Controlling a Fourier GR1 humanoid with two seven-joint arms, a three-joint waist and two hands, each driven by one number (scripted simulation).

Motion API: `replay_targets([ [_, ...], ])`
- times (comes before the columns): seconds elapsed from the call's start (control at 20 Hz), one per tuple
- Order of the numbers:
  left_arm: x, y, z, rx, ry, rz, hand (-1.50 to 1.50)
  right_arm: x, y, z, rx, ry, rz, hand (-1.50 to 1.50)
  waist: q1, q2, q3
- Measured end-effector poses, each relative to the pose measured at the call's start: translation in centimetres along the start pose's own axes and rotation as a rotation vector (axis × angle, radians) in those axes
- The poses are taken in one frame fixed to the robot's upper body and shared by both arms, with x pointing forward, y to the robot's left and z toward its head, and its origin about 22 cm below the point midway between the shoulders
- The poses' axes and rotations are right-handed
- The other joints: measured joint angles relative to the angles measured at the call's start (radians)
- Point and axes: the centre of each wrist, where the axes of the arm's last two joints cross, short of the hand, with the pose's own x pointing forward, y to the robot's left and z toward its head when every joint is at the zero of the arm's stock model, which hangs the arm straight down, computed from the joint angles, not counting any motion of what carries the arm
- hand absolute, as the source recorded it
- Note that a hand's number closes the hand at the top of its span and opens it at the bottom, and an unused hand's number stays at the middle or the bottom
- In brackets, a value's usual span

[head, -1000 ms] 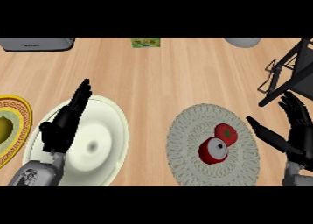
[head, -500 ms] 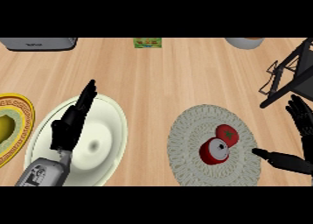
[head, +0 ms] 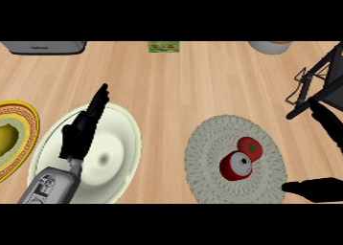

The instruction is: Pick the can from the placemat and place it in the tiered shelf

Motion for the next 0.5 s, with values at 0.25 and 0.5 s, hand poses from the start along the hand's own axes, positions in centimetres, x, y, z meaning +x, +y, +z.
replay_targets([
  [0.25,0.3,0.1,0.0,-0.007,-0.005,-0.001,0.0,4.0,-0.1,0.6,0.131,0.086,0.222,-1.5,0.006,0.0,-0.001],
  [0.5,-0.1,0.3,-0.1,-0.008,-0.012,0.004,0.0,7.0,1.7,1.3,0.179,0.156,0.341,-1.5,0.006,0.001,0.001],
])
